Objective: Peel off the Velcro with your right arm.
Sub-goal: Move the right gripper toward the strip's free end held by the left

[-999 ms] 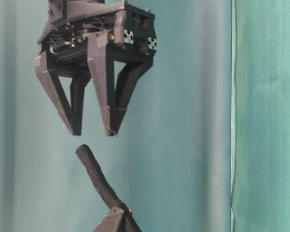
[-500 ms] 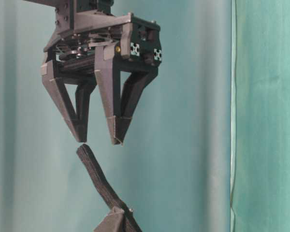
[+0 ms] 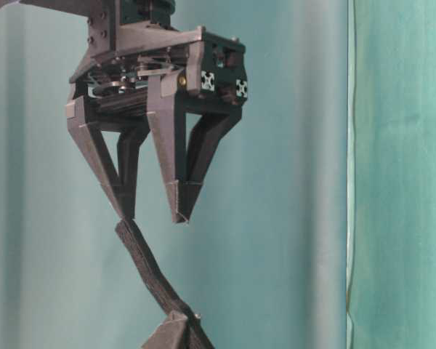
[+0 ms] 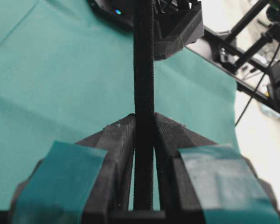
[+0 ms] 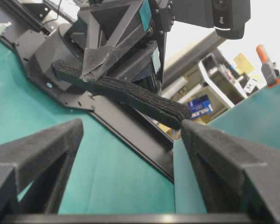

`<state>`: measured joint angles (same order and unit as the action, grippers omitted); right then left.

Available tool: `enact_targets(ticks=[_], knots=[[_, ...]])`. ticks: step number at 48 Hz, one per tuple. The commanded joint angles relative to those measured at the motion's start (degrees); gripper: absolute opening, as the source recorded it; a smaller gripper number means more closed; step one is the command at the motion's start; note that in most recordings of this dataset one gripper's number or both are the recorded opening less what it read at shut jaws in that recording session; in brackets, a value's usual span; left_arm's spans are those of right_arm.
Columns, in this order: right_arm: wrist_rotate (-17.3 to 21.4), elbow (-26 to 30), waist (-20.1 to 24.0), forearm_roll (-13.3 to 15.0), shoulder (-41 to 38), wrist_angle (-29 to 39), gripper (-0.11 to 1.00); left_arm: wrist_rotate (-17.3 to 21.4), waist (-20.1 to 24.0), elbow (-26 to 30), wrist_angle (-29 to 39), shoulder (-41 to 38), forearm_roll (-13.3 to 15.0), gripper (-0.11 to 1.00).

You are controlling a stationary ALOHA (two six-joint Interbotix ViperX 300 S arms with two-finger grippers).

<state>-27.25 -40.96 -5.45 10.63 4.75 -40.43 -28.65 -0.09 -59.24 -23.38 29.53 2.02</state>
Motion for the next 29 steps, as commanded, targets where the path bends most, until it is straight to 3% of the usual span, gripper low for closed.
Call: enact_targets(ticks=[1, 29], knots=[[0.09, 1.23, -0.18, 0.0, 0.44, -0.62, 0.64, 0.0, 0.26, 0.44, -0.62, 0.26, 0.09, 0.1], [0.26, 0.88, -0.26, 0.0, -0.09, -1.76, 0.64, 0.0, 2.02, 0.35, -0.53, 0.26, 0.09, 0.1]])
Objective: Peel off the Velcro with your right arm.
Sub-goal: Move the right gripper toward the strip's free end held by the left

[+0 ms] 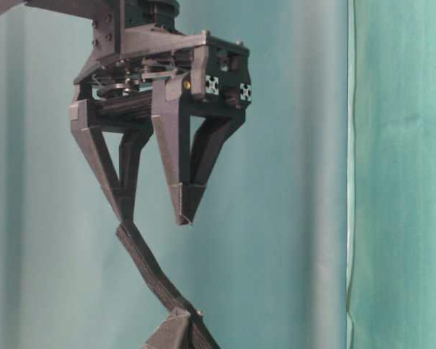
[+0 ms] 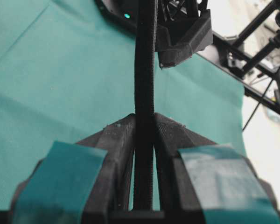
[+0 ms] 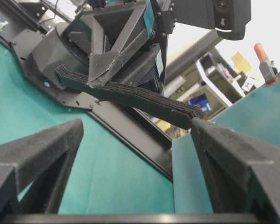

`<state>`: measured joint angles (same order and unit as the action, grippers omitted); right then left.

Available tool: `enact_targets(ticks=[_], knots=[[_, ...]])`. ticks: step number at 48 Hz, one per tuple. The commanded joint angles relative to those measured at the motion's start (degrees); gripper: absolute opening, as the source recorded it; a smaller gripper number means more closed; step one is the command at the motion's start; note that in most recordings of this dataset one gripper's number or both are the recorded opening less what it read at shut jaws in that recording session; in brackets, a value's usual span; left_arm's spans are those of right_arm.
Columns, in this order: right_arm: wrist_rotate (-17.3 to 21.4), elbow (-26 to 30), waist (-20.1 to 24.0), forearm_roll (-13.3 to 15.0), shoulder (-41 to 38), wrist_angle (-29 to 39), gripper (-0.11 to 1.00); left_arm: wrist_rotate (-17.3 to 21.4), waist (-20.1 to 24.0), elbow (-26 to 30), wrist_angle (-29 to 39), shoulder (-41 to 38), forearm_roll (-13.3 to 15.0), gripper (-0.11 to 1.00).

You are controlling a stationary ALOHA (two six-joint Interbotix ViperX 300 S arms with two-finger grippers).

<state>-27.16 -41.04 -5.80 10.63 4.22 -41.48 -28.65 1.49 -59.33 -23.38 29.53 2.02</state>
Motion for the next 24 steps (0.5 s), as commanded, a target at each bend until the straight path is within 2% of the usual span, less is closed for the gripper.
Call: enact_targets(ticks=[1, 24], knots=[[0.18, 0.97, 0.18, 0.0, 0.44, -0.7, 0.64, 0.0, 0.53, 0.44, -0.62, 0.26, 0.09, 0.1], [0.26, 0.97, 0.09, 0.0, -0.18, -0.79, 0.64, 0.0, 0.79, 0.44, -0.62, 0.18, 0.09, 0.1]])
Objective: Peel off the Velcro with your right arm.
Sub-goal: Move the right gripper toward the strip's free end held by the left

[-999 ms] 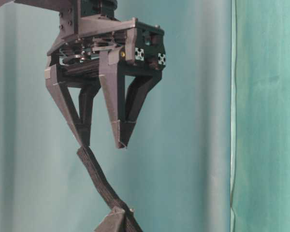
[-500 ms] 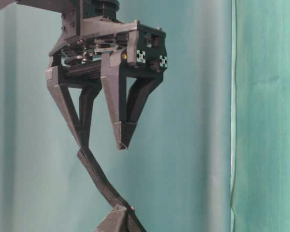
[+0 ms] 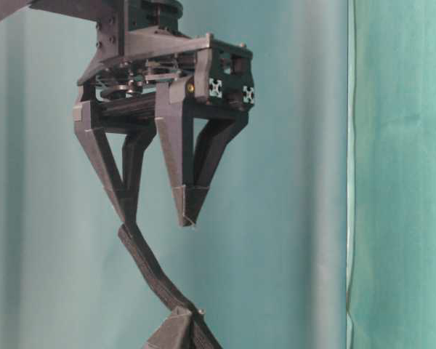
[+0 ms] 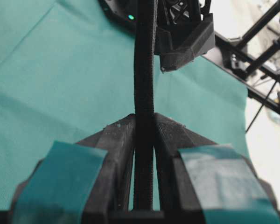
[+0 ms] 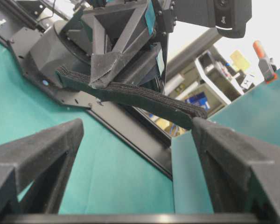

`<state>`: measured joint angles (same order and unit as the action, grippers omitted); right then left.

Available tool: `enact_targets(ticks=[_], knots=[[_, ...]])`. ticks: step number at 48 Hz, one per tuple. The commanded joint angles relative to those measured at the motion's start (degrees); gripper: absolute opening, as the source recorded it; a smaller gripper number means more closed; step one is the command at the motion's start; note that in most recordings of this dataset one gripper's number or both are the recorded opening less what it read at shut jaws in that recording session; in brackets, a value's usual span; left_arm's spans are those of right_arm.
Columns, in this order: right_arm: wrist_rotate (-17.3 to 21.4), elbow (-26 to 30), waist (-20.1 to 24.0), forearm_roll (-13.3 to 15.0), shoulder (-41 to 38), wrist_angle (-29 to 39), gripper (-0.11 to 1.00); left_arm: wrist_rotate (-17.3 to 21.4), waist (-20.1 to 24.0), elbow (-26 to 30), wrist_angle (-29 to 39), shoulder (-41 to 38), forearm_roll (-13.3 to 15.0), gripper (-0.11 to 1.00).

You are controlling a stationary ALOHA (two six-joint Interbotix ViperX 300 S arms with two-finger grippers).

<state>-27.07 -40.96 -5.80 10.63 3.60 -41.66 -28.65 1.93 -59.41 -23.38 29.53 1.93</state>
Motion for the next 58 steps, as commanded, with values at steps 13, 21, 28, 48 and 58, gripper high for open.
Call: enact_targets(ticks=[13, 21, 28, 48, 58], knots=[[0.26, 0.88, 0.18, -0.18, 0.09, -0.62, 0.64, 0.09, 0.35, 0.53, -0.62, 0.18, 0.09, 0.1], [0.26, 1.14, 0.18, -0.18, -0.09, -0.62, 0.64, 0.09, 0.35, 0.44, -0.62, 0.0, 0.09, 0.1], [0.26, 1.49, 0.18, -0.18, -0.18, -0.88, 0.64, 0.0, 0.35, 0.62, -0.62, -0.97, 0.09, 0.1], [0.26, 2.81, 0.0, -0.18, -1.85, -1.32, 0.63, 0.09, 0.35, 0.7, -0.62, -1.76, 0.0, 0.1], [0.26, 2.46, -0.18, -0.18, -1.76, -1.05, 0.34, 0.09, 0.35, 0.53, -0.62, -1.58, -0.09, 0.1]])
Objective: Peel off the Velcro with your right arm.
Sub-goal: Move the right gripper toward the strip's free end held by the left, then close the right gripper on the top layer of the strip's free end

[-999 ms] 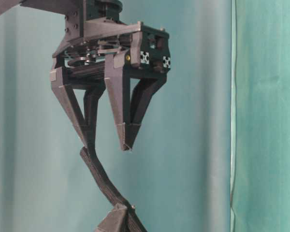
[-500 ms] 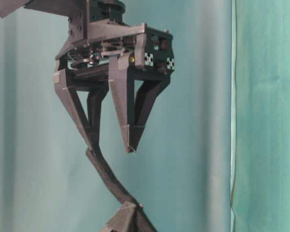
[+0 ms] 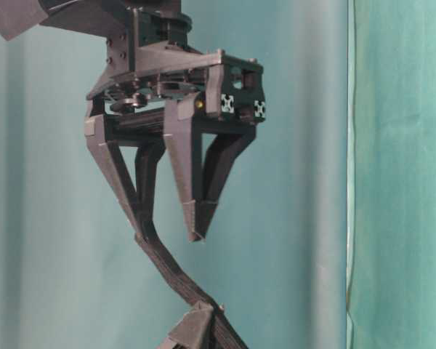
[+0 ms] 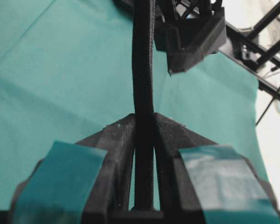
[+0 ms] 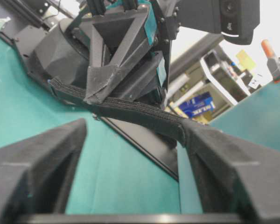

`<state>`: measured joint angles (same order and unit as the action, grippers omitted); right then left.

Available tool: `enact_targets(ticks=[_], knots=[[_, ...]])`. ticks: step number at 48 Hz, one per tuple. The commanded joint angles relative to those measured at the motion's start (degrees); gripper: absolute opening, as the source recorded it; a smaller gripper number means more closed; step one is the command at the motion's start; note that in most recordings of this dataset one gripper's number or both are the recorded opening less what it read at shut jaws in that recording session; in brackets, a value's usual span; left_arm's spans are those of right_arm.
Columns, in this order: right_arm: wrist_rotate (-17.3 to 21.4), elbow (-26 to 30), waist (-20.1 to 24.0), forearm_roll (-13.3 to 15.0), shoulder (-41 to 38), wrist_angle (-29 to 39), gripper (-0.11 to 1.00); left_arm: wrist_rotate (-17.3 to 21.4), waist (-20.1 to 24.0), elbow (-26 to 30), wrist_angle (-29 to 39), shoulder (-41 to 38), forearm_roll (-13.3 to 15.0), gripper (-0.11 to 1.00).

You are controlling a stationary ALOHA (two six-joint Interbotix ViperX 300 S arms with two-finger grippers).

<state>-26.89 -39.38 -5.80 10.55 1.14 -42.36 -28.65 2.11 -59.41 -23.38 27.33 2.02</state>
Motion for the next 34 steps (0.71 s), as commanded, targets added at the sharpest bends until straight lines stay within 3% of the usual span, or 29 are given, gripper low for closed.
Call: enact_targets(ticks=[1, 5, 12, 34], knots=[[0.09, 0.97, -0.26, -0.09, 0.62, -0.35, 0.28, 0.09, 0.18, 0.53, -0.62, 0.62, -0.18, 0.1], [0.09, 0.79, -0.44, -0.09, 0.62, -0.35, 0.14, 0.09, 0.09, 0.53, -0.62, 0.62, -0.18, 0.1], [0.09, 0.7, -0.97, -0.44, 0.62, -0.26, 0.02, 0.09, -0.18, 0.53, -0.62, 0.7, -0.18, 0.1], [0.09, 0.26, -1.05, -0.79, 0.7, -0.26, -0.09, 0.09, -0.35, 0.26, -0.62, 0.88, -0.26, 0.1]])
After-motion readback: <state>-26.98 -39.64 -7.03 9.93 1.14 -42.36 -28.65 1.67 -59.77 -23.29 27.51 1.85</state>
